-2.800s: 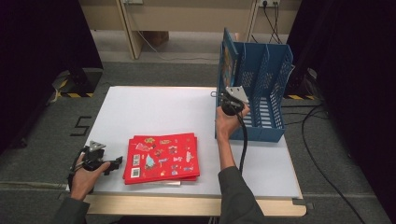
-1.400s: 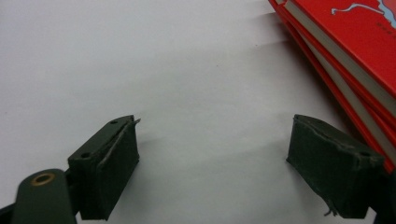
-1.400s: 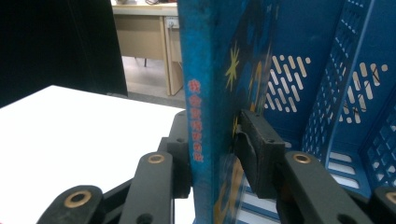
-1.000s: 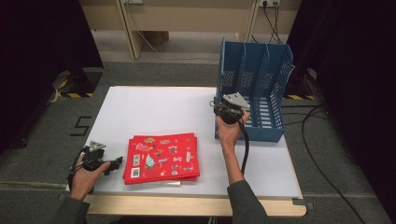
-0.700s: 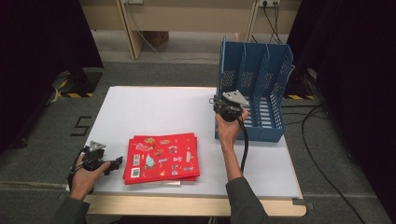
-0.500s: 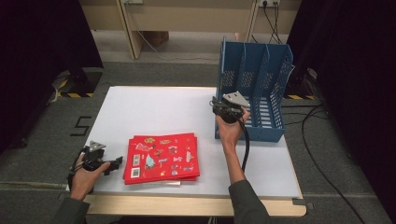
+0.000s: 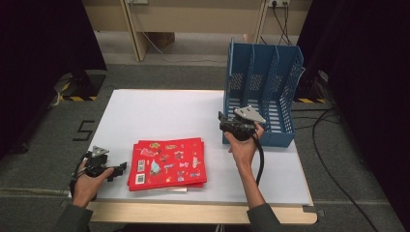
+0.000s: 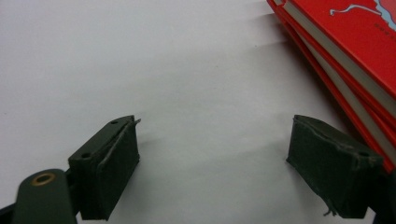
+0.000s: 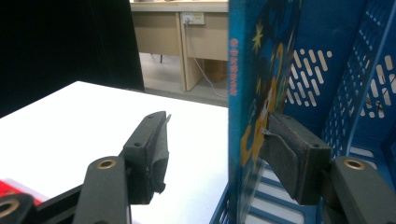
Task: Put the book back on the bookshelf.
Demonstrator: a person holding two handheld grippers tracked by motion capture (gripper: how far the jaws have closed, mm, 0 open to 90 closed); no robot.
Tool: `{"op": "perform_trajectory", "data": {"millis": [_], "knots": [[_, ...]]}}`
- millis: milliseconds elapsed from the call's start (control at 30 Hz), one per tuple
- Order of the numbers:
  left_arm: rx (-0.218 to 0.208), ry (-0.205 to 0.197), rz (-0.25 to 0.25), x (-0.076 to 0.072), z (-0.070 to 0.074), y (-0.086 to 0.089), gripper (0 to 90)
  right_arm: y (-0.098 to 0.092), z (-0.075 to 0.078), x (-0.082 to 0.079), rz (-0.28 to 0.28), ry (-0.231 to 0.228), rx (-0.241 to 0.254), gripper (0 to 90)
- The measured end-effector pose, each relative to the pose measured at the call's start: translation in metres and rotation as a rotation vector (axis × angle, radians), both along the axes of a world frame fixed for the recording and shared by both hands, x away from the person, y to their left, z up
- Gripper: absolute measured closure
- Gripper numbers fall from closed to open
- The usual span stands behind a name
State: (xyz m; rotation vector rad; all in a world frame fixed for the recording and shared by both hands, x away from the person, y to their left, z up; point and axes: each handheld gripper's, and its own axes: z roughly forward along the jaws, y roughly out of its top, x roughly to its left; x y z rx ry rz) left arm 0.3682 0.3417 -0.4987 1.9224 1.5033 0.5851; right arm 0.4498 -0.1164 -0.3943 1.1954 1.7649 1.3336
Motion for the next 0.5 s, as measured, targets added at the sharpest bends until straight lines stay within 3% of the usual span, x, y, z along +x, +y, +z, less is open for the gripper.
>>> {"op": "perform_trajectory", "data": {"millis": [67,167,500], "knots": [[-0.003,-0.001,0.000,-0.001,0.000,0.001,15.7,0.001,0.003,-0.006,0.023,0.015,0.016,38.7],[-0.007,-0.005,0.006,-0.001,0.001,0.002,16.4,0.003,0.002,-0.018,0.058,0.013,-0.017,37.1],[-0.036,-0.046,0.001,-0.007,0.007,-0.002,16.9,0.004,-0.024,-0.048,0.124,0.082,-0.003,34.0]]}}
